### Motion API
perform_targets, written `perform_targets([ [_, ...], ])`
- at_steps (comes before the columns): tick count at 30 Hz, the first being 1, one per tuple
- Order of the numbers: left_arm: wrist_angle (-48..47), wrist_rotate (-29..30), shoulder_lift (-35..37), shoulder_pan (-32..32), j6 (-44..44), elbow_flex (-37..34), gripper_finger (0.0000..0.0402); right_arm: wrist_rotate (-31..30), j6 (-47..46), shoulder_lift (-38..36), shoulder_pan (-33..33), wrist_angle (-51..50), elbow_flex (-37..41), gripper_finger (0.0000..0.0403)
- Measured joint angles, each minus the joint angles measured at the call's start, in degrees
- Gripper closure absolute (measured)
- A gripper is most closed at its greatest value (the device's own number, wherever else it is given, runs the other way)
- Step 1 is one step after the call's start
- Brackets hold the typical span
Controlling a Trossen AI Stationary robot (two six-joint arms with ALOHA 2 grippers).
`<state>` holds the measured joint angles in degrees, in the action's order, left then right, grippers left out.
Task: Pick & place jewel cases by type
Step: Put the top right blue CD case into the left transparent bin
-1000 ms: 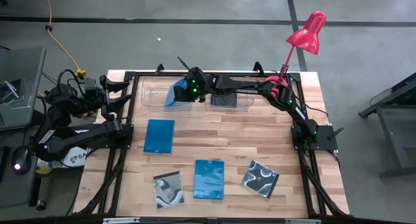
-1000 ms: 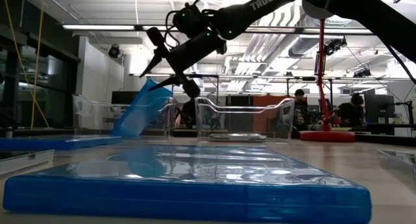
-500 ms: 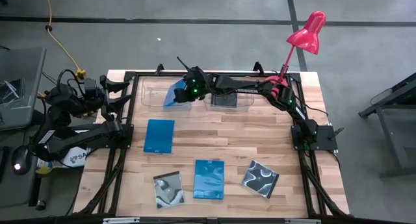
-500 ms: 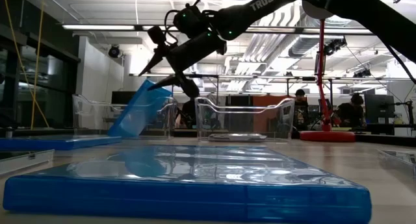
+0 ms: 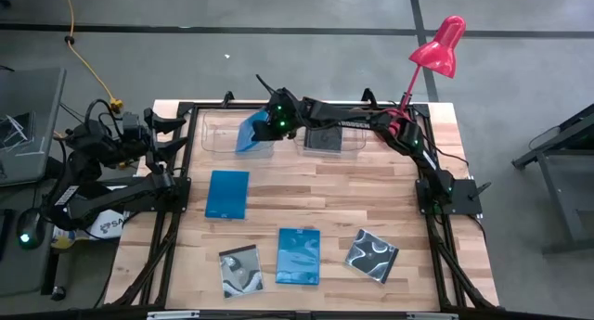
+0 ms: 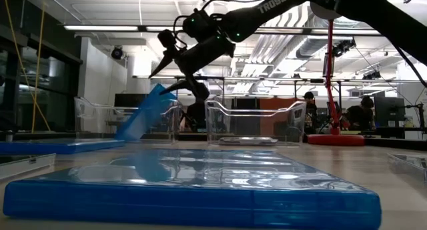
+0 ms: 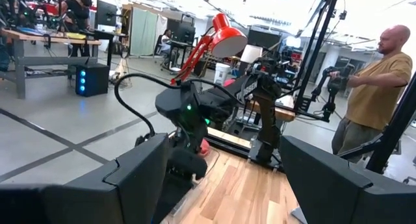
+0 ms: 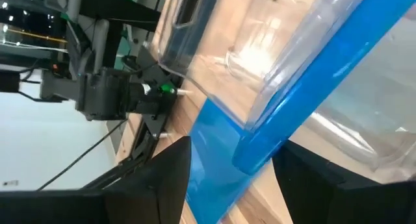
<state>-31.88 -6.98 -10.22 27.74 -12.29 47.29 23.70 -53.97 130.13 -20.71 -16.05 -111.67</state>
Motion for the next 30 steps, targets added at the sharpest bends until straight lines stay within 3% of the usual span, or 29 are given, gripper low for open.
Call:
perform_targets([
  [14,0.0,0.4,0.0,0.0,0.4,0.0,0.011,-4.7,1.3,-0.1,0.1,-4.6,-2.7,0.0205],
  [30,0.2,0.9,-0.1,0.0,1.3,0.0,0.011,-6.7,3.4,-0.1,1.0,-3.1,-2.7,0.0206],
])
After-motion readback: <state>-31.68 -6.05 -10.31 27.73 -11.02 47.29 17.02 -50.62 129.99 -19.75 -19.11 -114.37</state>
